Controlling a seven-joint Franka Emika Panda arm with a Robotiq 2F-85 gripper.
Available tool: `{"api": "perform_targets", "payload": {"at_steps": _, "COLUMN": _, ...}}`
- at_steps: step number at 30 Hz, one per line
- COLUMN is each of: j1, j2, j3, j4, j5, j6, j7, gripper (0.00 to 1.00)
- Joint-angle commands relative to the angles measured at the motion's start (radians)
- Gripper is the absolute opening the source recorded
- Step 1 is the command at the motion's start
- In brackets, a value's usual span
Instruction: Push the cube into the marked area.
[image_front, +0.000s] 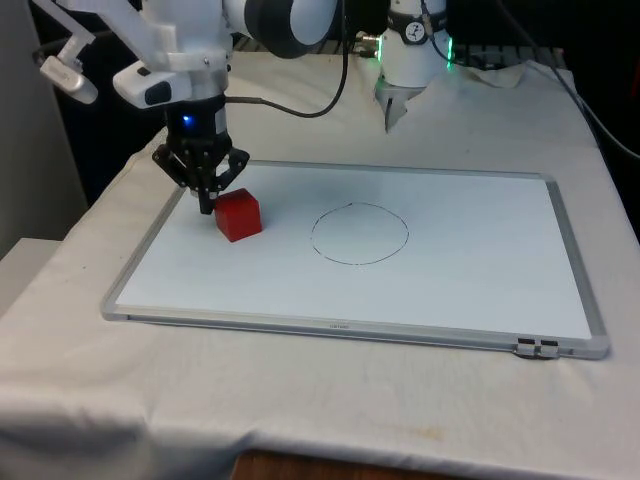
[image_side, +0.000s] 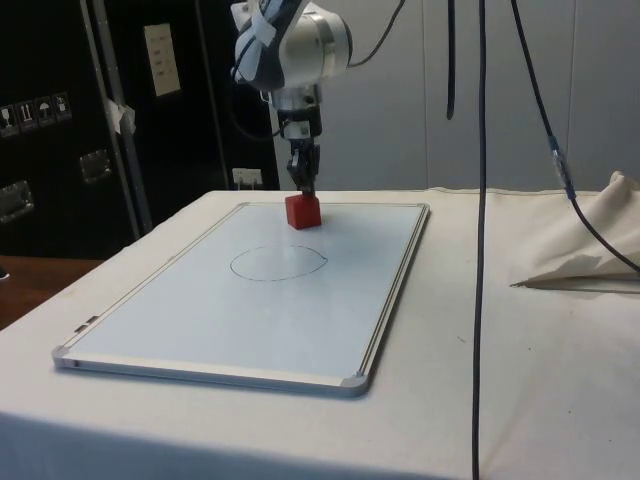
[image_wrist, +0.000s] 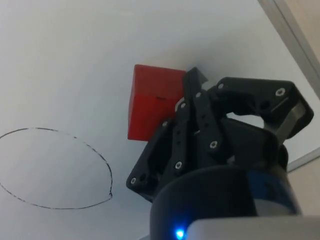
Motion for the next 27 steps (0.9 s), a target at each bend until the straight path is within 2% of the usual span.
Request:
{"api": "perform_targets", "payload": {"at_steps": 1, "j1": -0.01, "j2": 0.0, "j3": 0.012, "j4": 0.005, "j5": 0.013, "j6": -0.009, "j7": -0.015, "gripper": 0.0}}
{"api": "perform_targets", "payload": {"at_steps": 2, "j1": -0.01, "j2": 0.001, "j3": 0.013, "j4": 0.006, "j5": 0.025, "j6": -0.018, "j7": -0.028, "gripper": 0.0}}
{"api": "perform_targets", "payload": {"at_steps": 3, "j1": -0.001, "j2": 0.0, "j3": 0.001, "j4": 0.0, "j5": 0.013, "j6": -0.008, "j7": -0.014, "gripper": 0.0}}
{"api": "perform_targets", "payload": {"at_steps": 4, "j1": -0.01, "j2": 0.001, "j3": 0.013, "j4": 0.006, "j5": 0.031, "j6": -0.023, "j7": -0.034, "gripper": 0.0}}
{"api": "perform_targets", "payload": {"at_steps": 5, "j1": -0.011, "j2": 0.001, "j3": 0.014, "j4": 0.007, "j5": 0.037, "j6": -0.029, "j7": -0.042, "gripper": 0.0}}
{"api": "perform_targets", "payload": {"at_steps": 10, "j1": -0.011, "j2": 0.001, "j3": 0.014, "j4": 0.013, "j5": 0.068, "j6": -0.057, "j7": -0.084, "gripper": 0.0}}
{"api": "perform_targets", "payload": {"at_steps": 11, "j1": -0.001, "j2": 0.0, "j3": 0.003, "j4": 0.006, "j5": 0.065, "j6": -0.051, "j7": -0.079, "gripper": 0.0}}
{"api": "perform_targets", "payload": {"at_steps": 12, "j1": -0.01, "j2": 0.002, "j3": 0.013, "j4": 0.014, "j5": 0.073, "j6": -0.062, "j7": -0.091, "gripper": 0.0}}
{"api": "perform_targets", "payload": {"at_steps": 19, "j1": -0.009, "j2": 0.001, "j3": 0.013, "j4": 0.022, "j5": 0.094, "j6": -0.099, "j7": -0.134, "gripper": 0.0}}
{"api": "perform_targets", "payload": {"at_steps": 20, "j1": -0.001, "j2": 0.0, "j3": 0.004, "j4": 0.014, "j5": 0.088, "j6": -0.089, "j7": -0.126, "gripper": 0.0}}
{"api": "perform_targets", "payload": {"at_steps": 21, "j1": -0.009, "j2": 0.001, "j3": 0.013, "j4": 0.023, "j5": 0.095, "j6": -0.105, "j7": -0.14, "gripper": 0.0}}
{"api": "perform_targets", "payload": {"at_steps": 26, "j1": -0.009, "j2": 0.002, "j3": 0.013, "j4": 0.029, "j5": 0.113, "j6": -0.133, "j7": -0.173, "gripper": 0.0}}
{"api": "perform_targets", "payload": {"at_steps": 27, "j1": -0.001, "j2": 0.0, "j3": 0.005, "j4": 0.021, "j5": 0.109, "j6": -0.123, "j7": -0.166, "gripper": 0.0}}
